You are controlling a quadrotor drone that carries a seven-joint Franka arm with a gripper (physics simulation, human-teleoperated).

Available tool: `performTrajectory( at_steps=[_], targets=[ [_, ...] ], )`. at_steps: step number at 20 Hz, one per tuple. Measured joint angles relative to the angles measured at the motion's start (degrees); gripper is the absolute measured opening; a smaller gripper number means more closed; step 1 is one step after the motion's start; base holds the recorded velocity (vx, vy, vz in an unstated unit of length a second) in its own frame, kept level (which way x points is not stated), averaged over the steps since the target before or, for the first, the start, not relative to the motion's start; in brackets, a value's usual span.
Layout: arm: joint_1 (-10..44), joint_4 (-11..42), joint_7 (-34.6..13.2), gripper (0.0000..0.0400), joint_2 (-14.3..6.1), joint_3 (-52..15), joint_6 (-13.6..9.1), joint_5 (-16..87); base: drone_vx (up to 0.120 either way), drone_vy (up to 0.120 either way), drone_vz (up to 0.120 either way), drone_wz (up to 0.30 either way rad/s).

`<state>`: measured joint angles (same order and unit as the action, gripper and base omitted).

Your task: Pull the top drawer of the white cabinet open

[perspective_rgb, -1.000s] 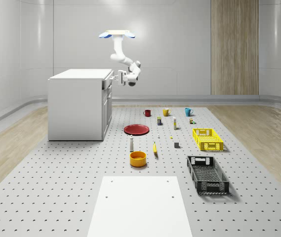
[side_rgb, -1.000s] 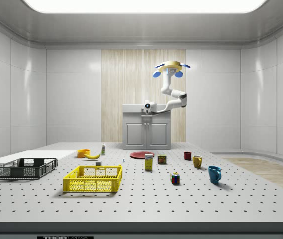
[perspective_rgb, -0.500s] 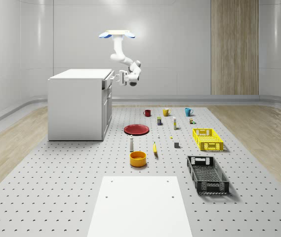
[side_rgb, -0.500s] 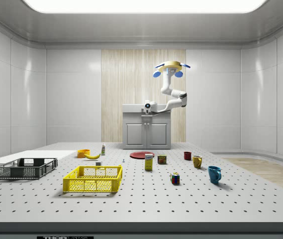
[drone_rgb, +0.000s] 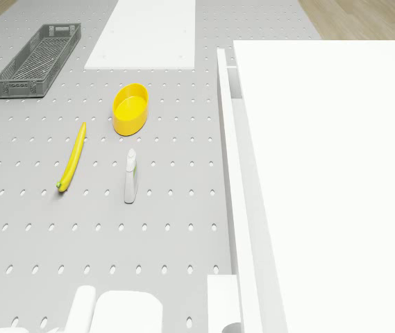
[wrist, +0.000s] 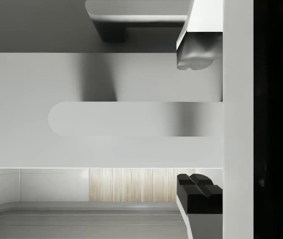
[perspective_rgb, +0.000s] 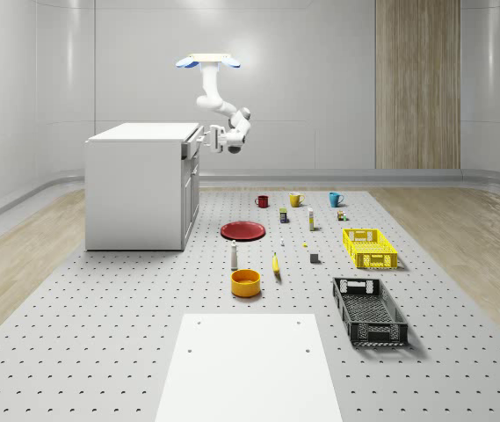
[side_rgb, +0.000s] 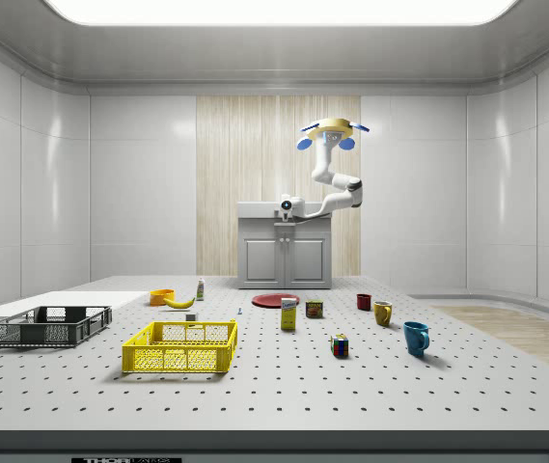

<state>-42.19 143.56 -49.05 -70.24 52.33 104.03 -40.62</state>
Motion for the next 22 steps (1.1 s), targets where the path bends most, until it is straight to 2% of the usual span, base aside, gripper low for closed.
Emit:
performTrajectory(
  at_steps=[8, 10, 13, 16, 19, 20, 22],
  targets=[
    [-0.2, 0.9, 0.2, 0.0311, 0.0, -0.9, 1.3, -0.8, 0.000, 0.000, 0.000, 0.000],
    [-0.3, 1.1, 0.3, 0.0233, 0.0, -1.0, 1.4, -0.9, 0.000, 0.000, 0.000, 0.000],
    [-0.3, 1.2, 0.3, 0.0169, 0.1, -1.2, 1.6, -1.0, 0.000, 0.000, 0.000, 0.000],
    [-0.3, 1.2, 0.3, 0.0139, 0.1, -1.2, 1.7, -1.1, 0.000, 0.000, 0.000, 0.000],
    [-0.3, 1.3, 0.3, 0.0129, 0.1, -1.3, 1.7, -1.1, 0.000, 0.000, 0.000, 0.000],
    [-0.6, 1.0, -2.8, 0.0135, -0.7, -1.6, 1.9, -0.4, 0.000, 0.000, 0.000, 0.000],
    [-0.8, 0.9, -0.7, 0.0124, -0.9, -1.0, 1.9, 0.1, 0.000, 0.000, 0.000, 0.000]
  ],
)
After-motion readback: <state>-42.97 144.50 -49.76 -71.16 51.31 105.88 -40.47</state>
